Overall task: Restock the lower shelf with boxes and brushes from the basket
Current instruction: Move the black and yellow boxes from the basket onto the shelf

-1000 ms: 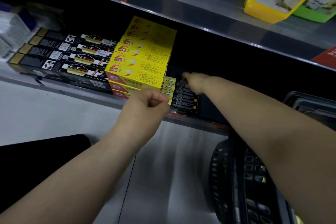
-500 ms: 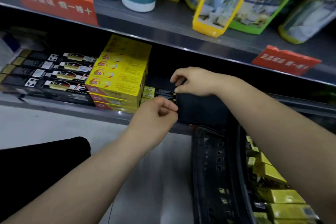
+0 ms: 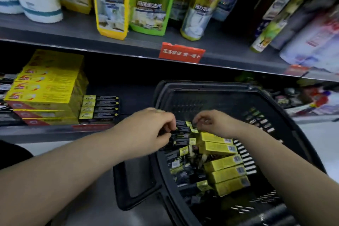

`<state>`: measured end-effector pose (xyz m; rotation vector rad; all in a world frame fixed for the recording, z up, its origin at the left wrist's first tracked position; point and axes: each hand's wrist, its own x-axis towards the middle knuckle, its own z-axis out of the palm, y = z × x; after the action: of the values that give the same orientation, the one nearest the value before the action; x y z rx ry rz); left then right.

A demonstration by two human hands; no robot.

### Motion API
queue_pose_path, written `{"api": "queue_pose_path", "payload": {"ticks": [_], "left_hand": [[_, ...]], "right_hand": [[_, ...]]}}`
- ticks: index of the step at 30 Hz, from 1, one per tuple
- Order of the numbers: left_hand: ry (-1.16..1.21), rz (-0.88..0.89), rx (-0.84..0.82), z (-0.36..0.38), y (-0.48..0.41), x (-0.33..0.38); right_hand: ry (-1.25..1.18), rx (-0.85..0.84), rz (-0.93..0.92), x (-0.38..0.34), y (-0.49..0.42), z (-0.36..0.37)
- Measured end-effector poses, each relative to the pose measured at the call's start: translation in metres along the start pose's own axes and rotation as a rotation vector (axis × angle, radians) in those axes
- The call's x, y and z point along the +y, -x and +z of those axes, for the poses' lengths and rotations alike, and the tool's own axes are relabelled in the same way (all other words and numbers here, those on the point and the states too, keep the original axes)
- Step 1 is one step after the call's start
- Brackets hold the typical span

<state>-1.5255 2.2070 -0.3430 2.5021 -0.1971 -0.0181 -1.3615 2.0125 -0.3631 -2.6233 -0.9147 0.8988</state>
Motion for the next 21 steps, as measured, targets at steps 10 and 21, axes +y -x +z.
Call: {"api": "queue_pose_path", "payload": {"ticks": [10,21], "left_hand": [[0.111,-0.029,-0.078,0.018,-0.055,0.019],[0.668,-0.486,-0.107,0.031,-0.066,0.028]], "right_hand": [[0.562,-0.068,0.156,0.053,-0.062,0.104],[0.477,0.197,0.049,0.049,-0.043,0.074]]}}
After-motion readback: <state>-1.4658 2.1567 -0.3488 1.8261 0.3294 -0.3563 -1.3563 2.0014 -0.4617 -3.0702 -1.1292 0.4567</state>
